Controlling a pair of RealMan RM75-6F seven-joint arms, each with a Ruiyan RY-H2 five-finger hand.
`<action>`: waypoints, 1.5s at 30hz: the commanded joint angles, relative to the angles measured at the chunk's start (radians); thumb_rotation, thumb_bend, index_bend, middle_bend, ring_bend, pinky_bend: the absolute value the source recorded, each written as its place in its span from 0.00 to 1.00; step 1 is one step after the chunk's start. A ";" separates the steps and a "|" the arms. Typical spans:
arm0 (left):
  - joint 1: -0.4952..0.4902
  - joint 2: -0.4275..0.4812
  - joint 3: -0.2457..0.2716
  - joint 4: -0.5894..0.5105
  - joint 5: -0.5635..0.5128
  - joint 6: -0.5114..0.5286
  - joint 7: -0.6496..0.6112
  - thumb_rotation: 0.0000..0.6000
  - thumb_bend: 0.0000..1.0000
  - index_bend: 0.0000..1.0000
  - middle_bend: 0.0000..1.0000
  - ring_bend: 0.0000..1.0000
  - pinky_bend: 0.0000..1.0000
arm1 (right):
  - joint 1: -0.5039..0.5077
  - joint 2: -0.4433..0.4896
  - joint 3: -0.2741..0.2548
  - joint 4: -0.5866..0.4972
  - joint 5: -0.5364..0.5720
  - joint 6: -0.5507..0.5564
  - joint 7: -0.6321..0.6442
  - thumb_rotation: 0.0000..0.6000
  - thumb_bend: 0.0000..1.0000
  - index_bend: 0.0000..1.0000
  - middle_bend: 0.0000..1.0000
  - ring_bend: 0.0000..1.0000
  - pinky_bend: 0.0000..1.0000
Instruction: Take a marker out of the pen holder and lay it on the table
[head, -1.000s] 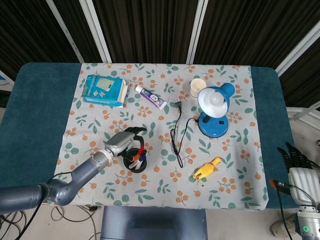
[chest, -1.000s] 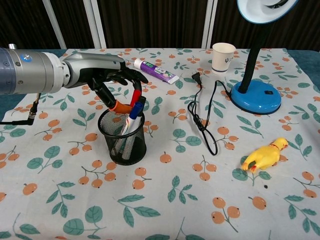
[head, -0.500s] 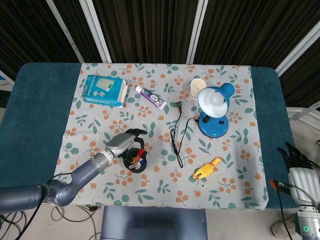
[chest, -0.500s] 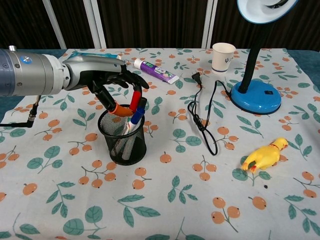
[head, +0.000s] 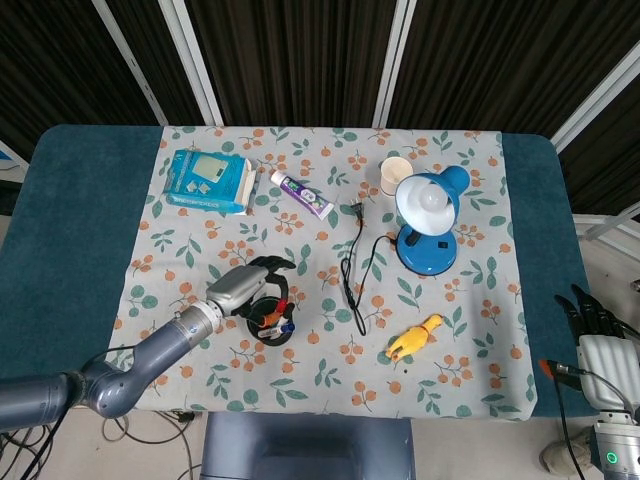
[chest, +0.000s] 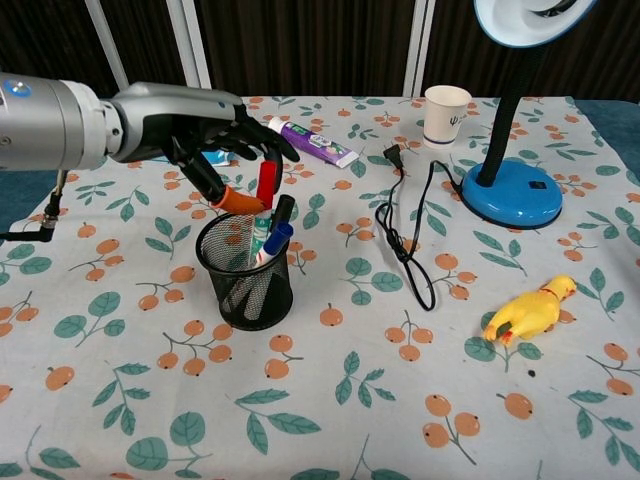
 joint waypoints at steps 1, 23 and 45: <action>0.027 0.062 -0.020 -0.058 0.042 0.019 -0.032 1.00 0.45 0.58 0.11 0.00 0.00 | -0.001 -0.001 0.001 0.000 0.002 0.001 -0.001 1.00 0.16 0.15 0.05 0.10 0.18; 0.232 0.338 -0.008 -0.140 0.320 0.177 -0.265 1.00 0.45 0.58 0.12 0.00 0.00 | 0.000 -0.006 0.003 0.004 0.002 0.005 -0.013 1.00 0.16 0.15 0.05 0.10 0.18; 0.187 0.108 0.056 0.145 0.327 0.072 -0.309 1.00 0.45 0.58 0.12 0.00 0.00 | -0.001 -0.005 0.004 0.002 0.004 0.004 -0.011 1.00 0.16 0.15 0.05 0.10 0.18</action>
